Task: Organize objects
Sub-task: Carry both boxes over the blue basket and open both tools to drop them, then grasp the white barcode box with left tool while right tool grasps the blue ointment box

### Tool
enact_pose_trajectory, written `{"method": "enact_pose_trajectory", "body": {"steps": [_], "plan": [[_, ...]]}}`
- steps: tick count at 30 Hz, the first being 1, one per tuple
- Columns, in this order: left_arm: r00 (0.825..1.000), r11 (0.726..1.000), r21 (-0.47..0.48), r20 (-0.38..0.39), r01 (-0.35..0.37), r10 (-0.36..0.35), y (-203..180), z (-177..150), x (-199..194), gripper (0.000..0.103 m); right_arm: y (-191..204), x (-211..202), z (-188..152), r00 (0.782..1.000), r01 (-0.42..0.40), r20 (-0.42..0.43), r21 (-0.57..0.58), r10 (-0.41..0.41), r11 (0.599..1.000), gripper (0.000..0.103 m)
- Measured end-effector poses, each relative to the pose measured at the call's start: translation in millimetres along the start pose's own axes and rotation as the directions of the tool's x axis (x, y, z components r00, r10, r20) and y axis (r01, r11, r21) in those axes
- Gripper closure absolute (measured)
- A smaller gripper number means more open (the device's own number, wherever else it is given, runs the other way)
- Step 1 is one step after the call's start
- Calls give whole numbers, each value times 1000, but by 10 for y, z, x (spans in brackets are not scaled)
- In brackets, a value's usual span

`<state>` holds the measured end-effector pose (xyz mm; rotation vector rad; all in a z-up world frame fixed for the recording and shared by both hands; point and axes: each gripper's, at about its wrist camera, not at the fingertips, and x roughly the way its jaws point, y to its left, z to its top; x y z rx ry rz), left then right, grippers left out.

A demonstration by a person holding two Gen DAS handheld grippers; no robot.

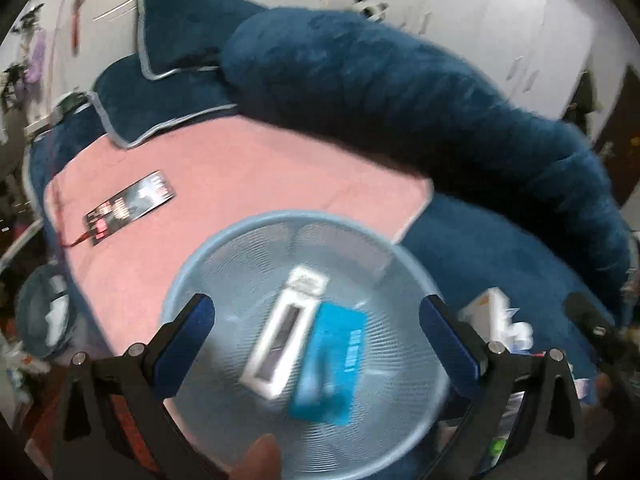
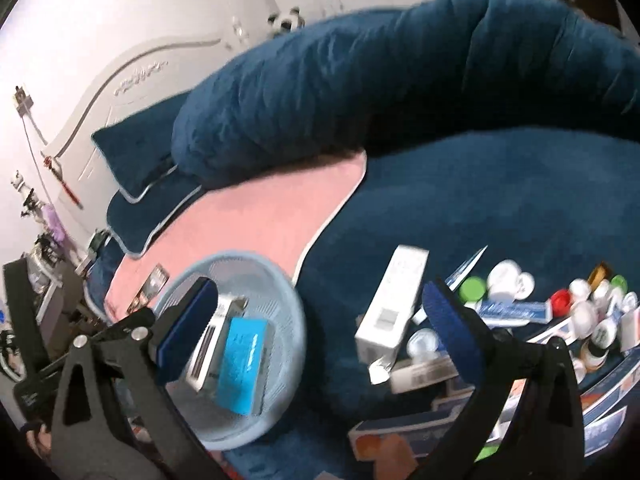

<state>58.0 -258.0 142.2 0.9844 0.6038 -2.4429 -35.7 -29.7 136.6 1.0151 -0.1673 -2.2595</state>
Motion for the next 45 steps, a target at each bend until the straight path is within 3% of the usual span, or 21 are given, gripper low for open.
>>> {"method": "enact_pose_trajectory", "body": {"steps": [4, 7, 11, 14, 20, 23, 28, 33, 38, 41, 43, 45], "plan": [[997, 998, 18, 57, 56, -57, -43, 16, -123, 0, -55, -91, 10, 999, 22, 47, 19, -23, 1000, 0], [994, 994, 32, 18, 109, -110, -75, 17, -80, 0, -95, -91, 34, 999, -30, 32, 20, 30, 999, 0], [997, 997, 43, -36, 70, -68, -128, -1, 36, 0, -134, -90, 48, 999, -33, 23, 10, 33, 999, 0], [997, 998, 35, -62, 56, -53, -166, -33, 86, 0, -196, -112, 57, 1000, -9, 28, 14, 9, 1000, 0], [984, 994, 23, -149, 103, -99, -309, -83, 288, 0, -488, -155, 112, 997, 72, 4, 88, -73, 994, 0], [976, 986, 106, -189, 126, -105, -604, -156, 407, 1, -683, -159, 116, 994, 103, -40, 147, -98, 984, 0], [966, 956, 236, -230, 175, -120, -1174, -244, 595, 1, -1006, -258, 117, 986, 164, -45, 216, -158, 963, 0], [961, 913, 371, -268, 172, -72, -1773, -366, 857, 1, -1301, -412, 103, 975, 220, -34, 236, -218, 947, 0], [959, 887, 445, -284, 119, 14, -2094, -466, 1127, 1, -1616, -577, 36, 971, 236, -32, 277, -237, 931, 0], [948, 879, 463, -314, 108, 48, -2170, -522, 1302, 1, -1748, -627, 16, 966, 254, -31, 288, -256, 923, 0], [940, 871, 484, -329, 90, 85, -2190, -561, 1399, 6, -1829, -637, 15, 965, 258, -33, 299, -261, 919, 0], [934, 858, 508, -336, 74, 119, -2215, -619, 1465, 20, -1918, -648, 19, 963, 264, -32, 316, -268, 911, 0]]}}
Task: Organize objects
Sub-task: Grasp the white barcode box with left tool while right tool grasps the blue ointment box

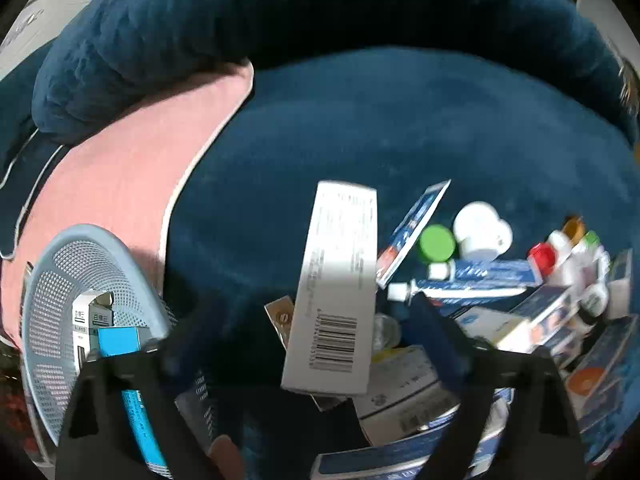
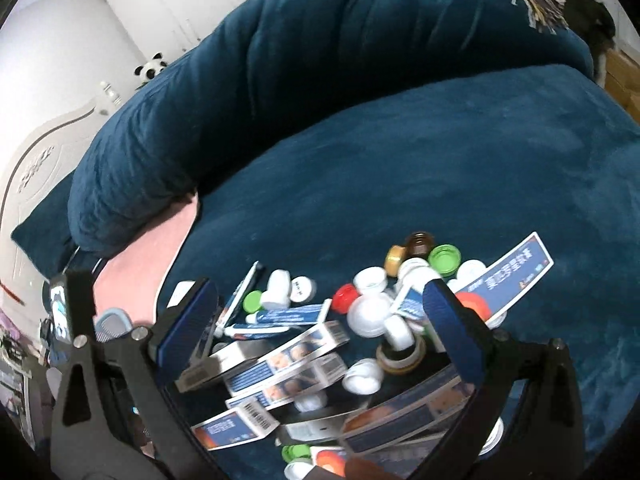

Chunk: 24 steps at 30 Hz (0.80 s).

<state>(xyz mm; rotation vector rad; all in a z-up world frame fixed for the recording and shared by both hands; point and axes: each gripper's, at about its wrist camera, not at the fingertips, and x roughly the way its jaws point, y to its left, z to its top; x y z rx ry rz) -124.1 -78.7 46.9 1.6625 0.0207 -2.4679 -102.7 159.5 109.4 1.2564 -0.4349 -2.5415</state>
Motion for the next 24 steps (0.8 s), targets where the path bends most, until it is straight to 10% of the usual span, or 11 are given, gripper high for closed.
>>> {"method": "enact_pose_trajectory", "body": {"steps": [3, 11, 20, 24], "plan": [[1000, 1000, 16, -12, -2, 2, -29, -18, 52, 68, -108, 22, 41, 1000, 14, 0, 28, -14, 1000, 0], [996, 998, -45, 74, 52, -49, 54, -7, -233, 68, -475, -19, 145, 995, 93, 11, 132, -95, 987, 0], [994, 999, 4, 97, 51, -52, -40, 43, -250, 68, -1203, 247, 131, 963, 269, -104, 410, -249, 871, 1], [995, 999, 14, 86, 52, -53, -51, 14, -213, 68, -1276, 363, 134, 953, 303, -141, 427, -268, 852, 17]]}}
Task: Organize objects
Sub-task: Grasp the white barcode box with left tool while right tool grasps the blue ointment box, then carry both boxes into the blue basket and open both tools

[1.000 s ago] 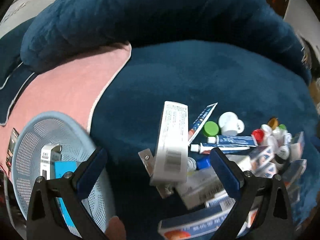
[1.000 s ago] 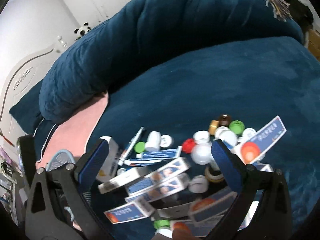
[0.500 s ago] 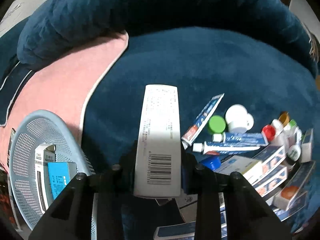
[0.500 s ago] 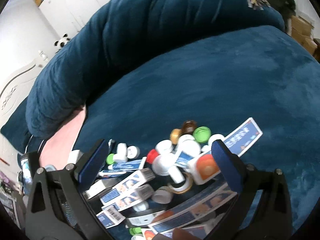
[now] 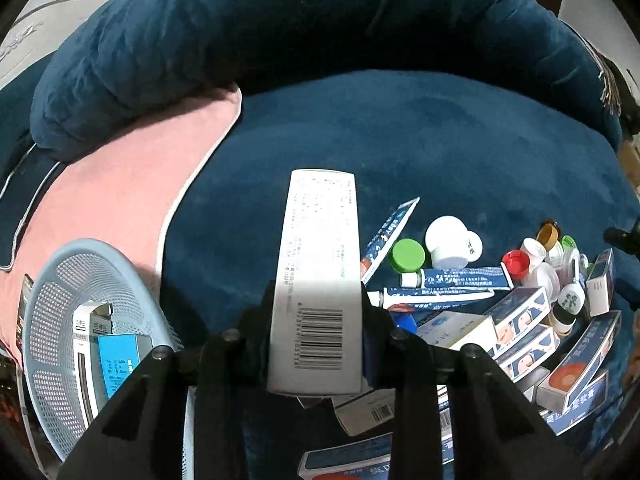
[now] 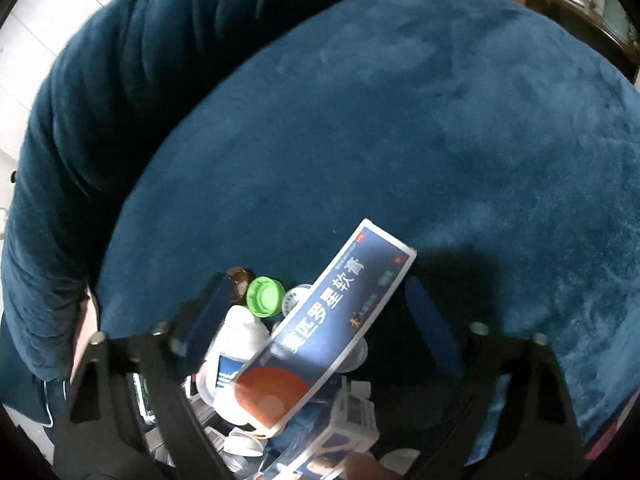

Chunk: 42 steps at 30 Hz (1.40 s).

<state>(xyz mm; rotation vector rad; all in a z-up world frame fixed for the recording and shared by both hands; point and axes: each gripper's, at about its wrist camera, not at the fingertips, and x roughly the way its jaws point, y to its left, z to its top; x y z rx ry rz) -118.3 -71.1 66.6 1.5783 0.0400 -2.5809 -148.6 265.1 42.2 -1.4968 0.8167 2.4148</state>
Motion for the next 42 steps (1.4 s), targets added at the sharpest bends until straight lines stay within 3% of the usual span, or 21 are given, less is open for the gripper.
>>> {"method": "enact_pose_trajectory", "body": {"steps": [2, 4, 6, 17, 28, 35, 42], "plan": [[1000, 1000, -2, -8, 1, -1, 10, -10, 24, 68, 1, 75, 8, 999, -2, -33, 13, 3, 1000, 23], [1000, 1000, -7, -12, 5, -5, 21, -21, 30, 68, -12, 145, 4, 998, -12, -59, 0, 12, 1000, 56], [1000, 1000, -13, -9, 9, -9, 18, -50, -14, 68, 5, 174, -13, 997, -10, -77, -22, 9, 1000, 63], [997, 995, -74, 47, 69, -66, 114, -42, -290, 68, 242, -276, -20, 998, -54, 28, -148, 59, 988, 64], [995, 990, -138, 96, 37, -24, 552, -251, -663, 68, 733, -386, -335, 988, -152, -16, -257, 153, 954, 64], [994, 965, -263, 104, 8, 20, 1120, -426, -850, 68, 1261, -454, -706, 971, -239, -78, -353, 227, 905, 64], [989, 930, -362, 97, -67, 109, 1705, -655, -978, 68, 1847, -555, -1213, 941, -339, -163, -460, 298, 820, 64]]}}
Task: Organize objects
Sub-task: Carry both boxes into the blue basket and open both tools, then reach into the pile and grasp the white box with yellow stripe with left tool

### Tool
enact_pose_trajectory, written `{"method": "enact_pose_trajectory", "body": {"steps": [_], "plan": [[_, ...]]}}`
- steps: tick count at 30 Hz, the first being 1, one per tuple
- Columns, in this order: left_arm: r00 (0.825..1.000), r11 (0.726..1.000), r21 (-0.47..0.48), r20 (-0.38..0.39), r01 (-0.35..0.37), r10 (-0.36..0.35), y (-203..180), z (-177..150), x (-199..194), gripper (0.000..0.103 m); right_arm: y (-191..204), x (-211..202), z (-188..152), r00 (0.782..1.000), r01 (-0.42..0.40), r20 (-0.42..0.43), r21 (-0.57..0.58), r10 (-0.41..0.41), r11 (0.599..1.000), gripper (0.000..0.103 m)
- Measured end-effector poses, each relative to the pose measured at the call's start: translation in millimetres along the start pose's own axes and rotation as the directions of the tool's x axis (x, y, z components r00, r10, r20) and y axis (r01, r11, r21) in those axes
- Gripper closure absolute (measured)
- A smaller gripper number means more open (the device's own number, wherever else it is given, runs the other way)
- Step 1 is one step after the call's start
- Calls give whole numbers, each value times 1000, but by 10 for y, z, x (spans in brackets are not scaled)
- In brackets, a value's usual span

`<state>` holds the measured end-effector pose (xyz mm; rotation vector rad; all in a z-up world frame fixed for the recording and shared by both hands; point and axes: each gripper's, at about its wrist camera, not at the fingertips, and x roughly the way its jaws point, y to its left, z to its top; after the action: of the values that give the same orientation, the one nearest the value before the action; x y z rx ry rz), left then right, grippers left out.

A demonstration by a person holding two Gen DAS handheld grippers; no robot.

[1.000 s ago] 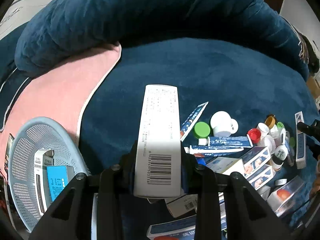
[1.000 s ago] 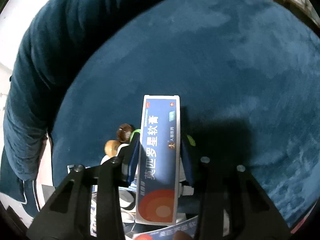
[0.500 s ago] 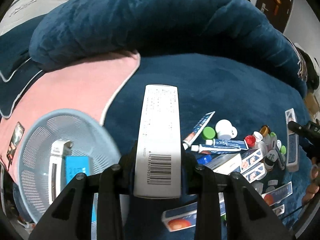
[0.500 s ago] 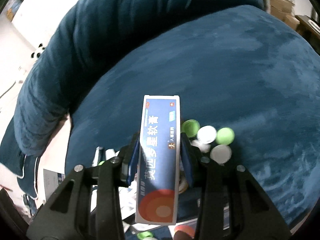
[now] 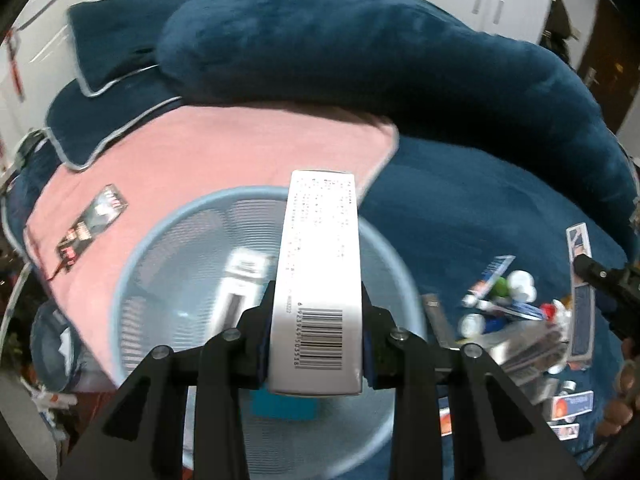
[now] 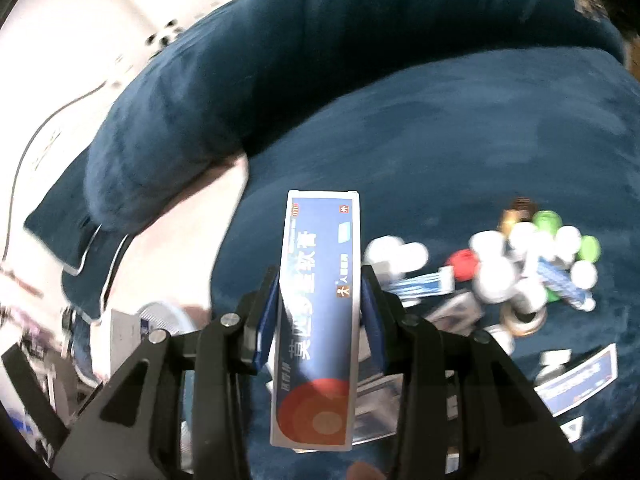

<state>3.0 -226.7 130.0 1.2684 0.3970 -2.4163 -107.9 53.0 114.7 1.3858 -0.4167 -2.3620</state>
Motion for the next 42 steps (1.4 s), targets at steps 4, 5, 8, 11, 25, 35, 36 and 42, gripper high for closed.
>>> {"method": "enact_pose_trajectory", "body": {"steps": [4, 5, 8, 11, 25, 35, 36, 42], "plan": [[997, 996, -39, 10, -80, 80, 406, -15, -24, 68, 421, 115, -149, 996, -72, -51, -75, 68, 995, 64], [995, 994, -48, 10, -100, 100, 501, -27, -30, 68, 538, 150, -205, 994, -88, -66, -98, 82, 991, 64], [991, 989, -69, 7, -132, 133, 741, -54, -39, 68, 804, 240, -373, 988, -128, -106, -156, 112, 979, 64], [989, 986, -80, -6, -146, 146, 856, -76, -21, 68, 1038, 315, -541, 980, -166, -145, -203, 138, 965, 64], [975, 975, 12, -15, -220, 220, 788, -123, 59, 5, 1113, 381, -662, 971, -220, -145, -205, 192, 954, 10], [976, 976, 33, -17, -215, 216, 731, -129, 24, 1, 977, 453, -681, 981, -154, -151, -244, 119, 958, 0], [977, 977, 31, -18, -213, 213, 728, -129, 21, 1, 977, 455, -690, 981, -152, -152, -247, 117, 957, 0], [979, 978, 30, -18, -204, 205, 698, -136, -4, 1, 952, 434, -706, 981, -147, -158, -254, 109, 956, 0]]}}
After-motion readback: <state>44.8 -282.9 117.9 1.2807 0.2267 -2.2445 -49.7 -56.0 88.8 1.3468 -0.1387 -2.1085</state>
